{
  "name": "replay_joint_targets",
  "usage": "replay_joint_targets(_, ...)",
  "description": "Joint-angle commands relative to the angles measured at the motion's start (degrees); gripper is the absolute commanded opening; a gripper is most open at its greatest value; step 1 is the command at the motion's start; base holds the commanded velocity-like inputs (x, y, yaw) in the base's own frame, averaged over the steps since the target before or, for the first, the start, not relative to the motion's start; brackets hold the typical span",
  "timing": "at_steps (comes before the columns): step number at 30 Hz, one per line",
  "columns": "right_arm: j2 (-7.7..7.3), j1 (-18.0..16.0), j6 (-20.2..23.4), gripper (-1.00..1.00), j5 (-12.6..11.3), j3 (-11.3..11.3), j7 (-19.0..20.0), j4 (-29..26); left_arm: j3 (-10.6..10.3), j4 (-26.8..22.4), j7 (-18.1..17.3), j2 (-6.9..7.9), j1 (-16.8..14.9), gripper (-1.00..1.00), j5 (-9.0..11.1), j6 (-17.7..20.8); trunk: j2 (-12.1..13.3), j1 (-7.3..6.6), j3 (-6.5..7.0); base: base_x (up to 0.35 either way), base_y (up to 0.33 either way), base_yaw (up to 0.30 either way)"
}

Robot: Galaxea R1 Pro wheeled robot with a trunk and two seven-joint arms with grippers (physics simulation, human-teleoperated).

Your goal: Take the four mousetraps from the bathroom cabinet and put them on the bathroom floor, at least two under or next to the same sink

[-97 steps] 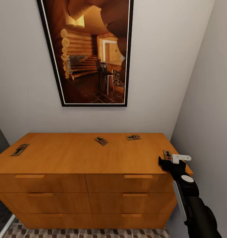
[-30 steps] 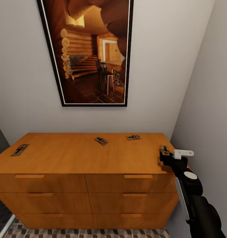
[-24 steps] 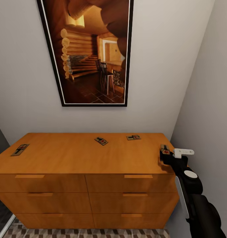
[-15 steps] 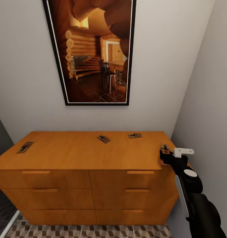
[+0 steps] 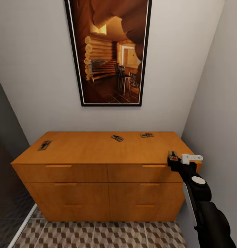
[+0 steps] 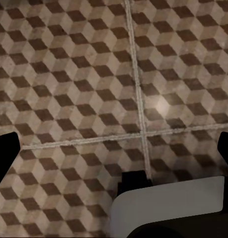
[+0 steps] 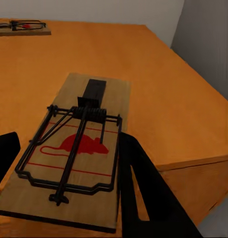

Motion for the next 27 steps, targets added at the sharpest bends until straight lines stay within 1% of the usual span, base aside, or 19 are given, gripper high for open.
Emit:
replay_joint_targets(1, 0.06, 0.0, 0.3, -1.0, 0.8, 0.0, 0.2, -0.1, -0.2, 0.2, 0.0, 0.01, -0.1, 1.0, 0.0, -0.3, 0.0, -0.03, -0.06, -0.251, 0.202, 0.0)
replay_joint_targets(2, 0.09, 0.0, 0.3, -1.0, 1.5, 0.0, 0.2, 0.0, -0.2, 0.2, 0.0, 0.01, -0.1, 1.0, 0.0, -0.3, 0.0, -0.03, -0.06, -0.251, 0.203, 0.0)
replay_joint_targets(6, 0.11, 0.0, 0.3, -1.0, 1.9, 0.0, 0.2, 0.0, -0.2, 0.2, 0.0, 0.01, -0.1, 1.0, 0.0, -0.3, 0.0, -0.03, -0.06, -0.251, 0.203, 0.0)
replay_joint_targets(24, 0.2, 0.0, 0.3, -1.0, 1.9, 0.1, 0.3, 0.4, -0.2, 0.2, -0.1, 0.01, -0.1, 1.0, 0.0, -0.3, 0.0, -0.03, -0.06, -0.251, 0.203, 0.0)
replay_joint_targets(27, 0.2, 0.0, 0.3, -1.0, 1.9, 0.1, 0.3, 0.5, -0.2, 0.2, 0.0, 0.01, -0.1, 1.0, 0.0, -0.3, 0.0, -0.03, -0.06, -0.169, 0.137, 0.0)
